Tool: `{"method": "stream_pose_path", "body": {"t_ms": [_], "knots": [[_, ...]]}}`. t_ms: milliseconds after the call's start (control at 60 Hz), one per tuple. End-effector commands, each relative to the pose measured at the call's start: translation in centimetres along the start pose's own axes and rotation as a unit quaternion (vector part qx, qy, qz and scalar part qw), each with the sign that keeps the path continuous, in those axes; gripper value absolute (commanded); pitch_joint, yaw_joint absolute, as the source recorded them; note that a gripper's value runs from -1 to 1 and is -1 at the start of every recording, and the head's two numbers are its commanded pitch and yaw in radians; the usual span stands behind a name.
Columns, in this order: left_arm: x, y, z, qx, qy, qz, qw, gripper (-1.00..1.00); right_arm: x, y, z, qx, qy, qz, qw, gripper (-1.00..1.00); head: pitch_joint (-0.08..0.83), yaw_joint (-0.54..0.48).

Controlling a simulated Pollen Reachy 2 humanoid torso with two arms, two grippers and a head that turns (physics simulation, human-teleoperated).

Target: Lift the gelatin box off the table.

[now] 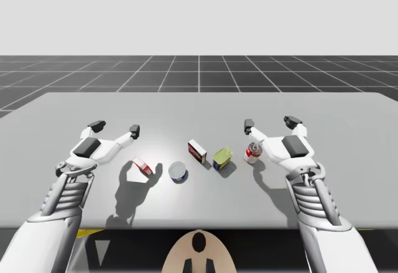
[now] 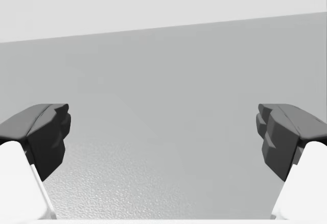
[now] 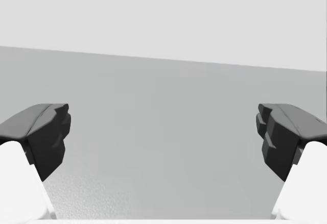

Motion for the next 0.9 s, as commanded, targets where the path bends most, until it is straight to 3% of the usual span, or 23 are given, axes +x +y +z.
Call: {"method": "stream_pose_path", "body": {"t_ms": [17,250,417,717,767,833,900], "knots": [[0.0,0.0,0.0,0.0,0.001,0.001,1.0,-1.0,0.2,0.0,0.1,-0.002,-0.002,0.0,1.0,-1.0,0.589,0.09],[-0.2,-0.2,-0.2,-0.001,0.005,0.0,1.0,-1.0,0.3,0.0,0.2,-0.001,-0.003,0.001,1.0,-1.0,0.673,0.28],[-0.2,-0.2,-0.2,-0.002,0.005,0.001,1.0,-1.0,0.2,0.1,0.2,0.002,0.001,0.002,1.0,-1.0,0.704,0.35],[1.0,0.1,0.6,-0.021,-0.001,0.006,1.0,-1.0,0.0,-0.1,0.1,-0.001,0.005,0.002,1.0,-1.0,0.705,0.35],[1.5,0.3,1.0,-0.037,0.003,0.019,0.999,-1.0,0.0,0.0,0.2,-0.002,0.006,0.002,1.0,-1.0,0.704,0.36],[2.3,0.4,1.9,-0.055,0.004,0.017,0.998,-1.0,-0.1,0.0,0.2,-0.002,0.007,0.003,1.0,-1.0,0.702,0.36],[2.8,0.2,3.1,-0.071,0.008,0.0,0.997,-1.0,-0.1,0.0,0.1,-0.001,0.008,0.004,1.0,-1.0,0.701,0.36]]}}
